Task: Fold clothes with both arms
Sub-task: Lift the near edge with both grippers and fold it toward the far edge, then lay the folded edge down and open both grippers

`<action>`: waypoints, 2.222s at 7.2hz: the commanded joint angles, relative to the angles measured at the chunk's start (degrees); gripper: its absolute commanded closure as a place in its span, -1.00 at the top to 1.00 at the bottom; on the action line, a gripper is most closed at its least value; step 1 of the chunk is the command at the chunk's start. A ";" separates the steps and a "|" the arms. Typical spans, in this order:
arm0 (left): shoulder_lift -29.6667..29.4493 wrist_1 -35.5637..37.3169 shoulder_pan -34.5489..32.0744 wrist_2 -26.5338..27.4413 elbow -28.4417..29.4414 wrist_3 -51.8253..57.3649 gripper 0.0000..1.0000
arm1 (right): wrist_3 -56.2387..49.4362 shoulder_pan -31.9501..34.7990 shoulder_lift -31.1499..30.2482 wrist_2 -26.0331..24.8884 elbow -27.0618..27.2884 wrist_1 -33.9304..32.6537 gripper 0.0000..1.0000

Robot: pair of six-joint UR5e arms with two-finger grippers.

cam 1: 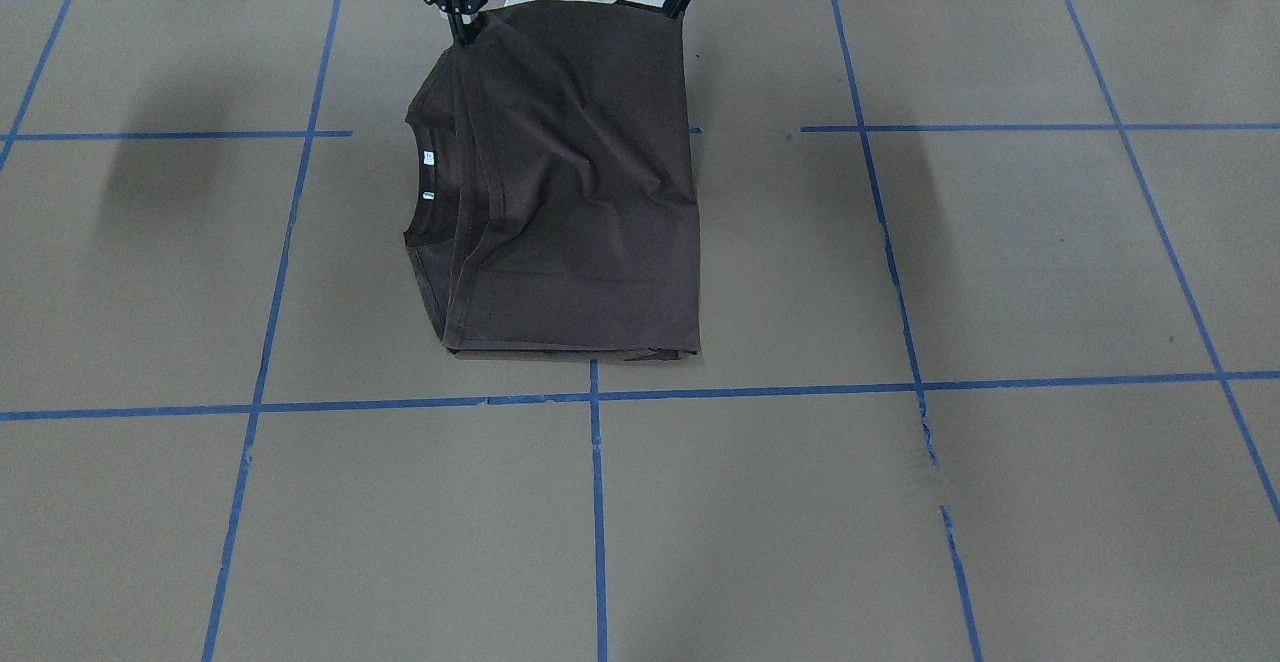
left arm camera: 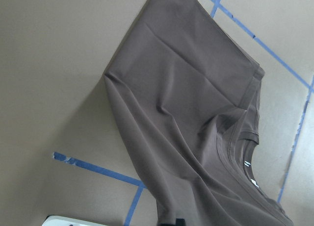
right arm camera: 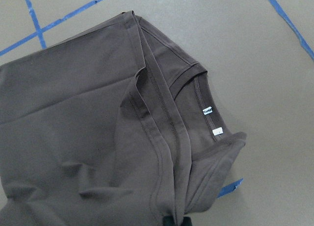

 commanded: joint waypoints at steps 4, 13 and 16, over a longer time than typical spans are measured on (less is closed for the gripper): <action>-8.70 -0.24 -14.06 -4.37 13.64 11.24 -1.00 | -4.73 14.12 8.79 4.54 -15.08 3.96 -1.00; -16.88 -17.18 -21.11 -3.93 44.14 16.26 -1.00 | -9.31 22.31 14.78 7.54 -41.63 20.66 -1.00; -17.34 -19.75 -21.11 -4.11 46.73 16.43 -1.00 | -12.19 23.71 14.78 9.37 -42.90 22.72 -1.00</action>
